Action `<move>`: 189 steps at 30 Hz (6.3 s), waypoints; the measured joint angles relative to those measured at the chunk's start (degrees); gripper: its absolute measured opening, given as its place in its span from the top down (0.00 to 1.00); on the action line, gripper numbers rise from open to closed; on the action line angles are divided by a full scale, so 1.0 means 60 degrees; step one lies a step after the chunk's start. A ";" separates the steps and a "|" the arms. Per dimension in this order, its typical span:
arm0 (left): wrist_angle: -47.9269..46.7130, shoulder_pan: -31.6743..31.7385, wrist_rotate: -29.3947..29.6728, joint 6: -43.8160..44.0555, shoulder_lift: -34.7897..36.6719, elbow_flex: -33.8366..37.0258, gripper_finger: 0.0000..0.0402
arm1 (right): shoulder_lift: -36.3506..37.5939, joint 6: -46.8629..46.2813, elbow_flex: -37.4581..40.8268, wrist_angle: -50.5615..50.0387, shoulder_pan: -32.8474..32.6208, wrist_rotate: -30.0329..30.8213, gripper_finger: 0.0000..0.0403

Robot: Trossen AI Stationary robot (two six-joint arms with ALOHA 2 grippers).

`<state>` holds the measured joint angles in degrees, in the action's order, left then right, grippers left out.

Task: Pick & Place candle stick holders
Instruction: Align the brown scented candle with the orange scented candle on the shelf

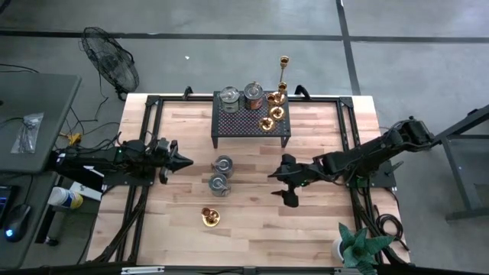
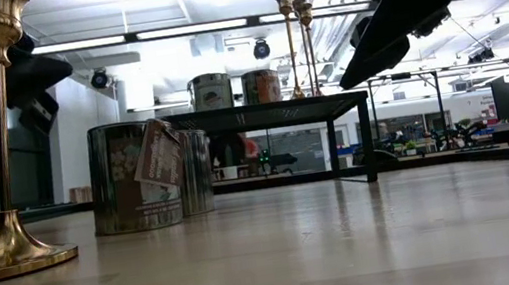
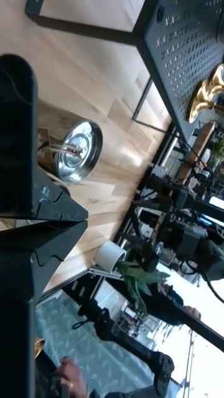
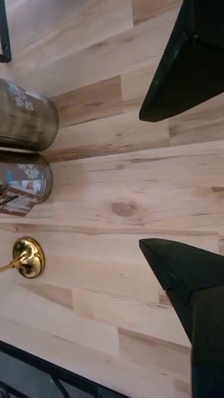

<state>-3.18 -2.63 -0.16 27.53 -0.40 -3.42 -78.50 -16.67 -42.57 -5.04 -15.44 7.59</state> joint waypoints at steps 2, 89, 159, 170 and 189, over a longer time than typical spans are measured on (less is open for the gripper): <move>0.0014 0.0000 -0.0179 0.0019 0.0003 -0.0004 1.00 | 0.0000 -0.0003 0.0000 0.0000 0.0000 -0.0036 0.22; 0.2843 -0.0382 -0.0551 -0.4802 -0.6040 0.0208 0.14 | -0.0004 0.0066 0.0000 -0.0055 0.0011 -0.0042 0.22; 0.2786 -0.0377 0.0734 -0.4798 -0.6036 0.0208 0.14 | 0.1628 0.0068 0.6282 1.1720 0.1796 -0.0287 0.22; 0.2786 -0.0375 0.0974 -0.4794 -0.6036 0.0208 0.14 | 0.1628 0.0068 0.7023 1.1681 0.1789 -0.0295 0.22; 0.2711 -0.0378 0.1420 -0.4577 -0.6040 0.0204 0.14 | 0.5502 0.0069 0.7027 0.8839 0.1781 -0.0291 0.22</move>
<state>13.09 -4.90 8.36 0.07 -36.64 -2.20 -45.49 -16.25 -0.40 48.00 -4.75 5.85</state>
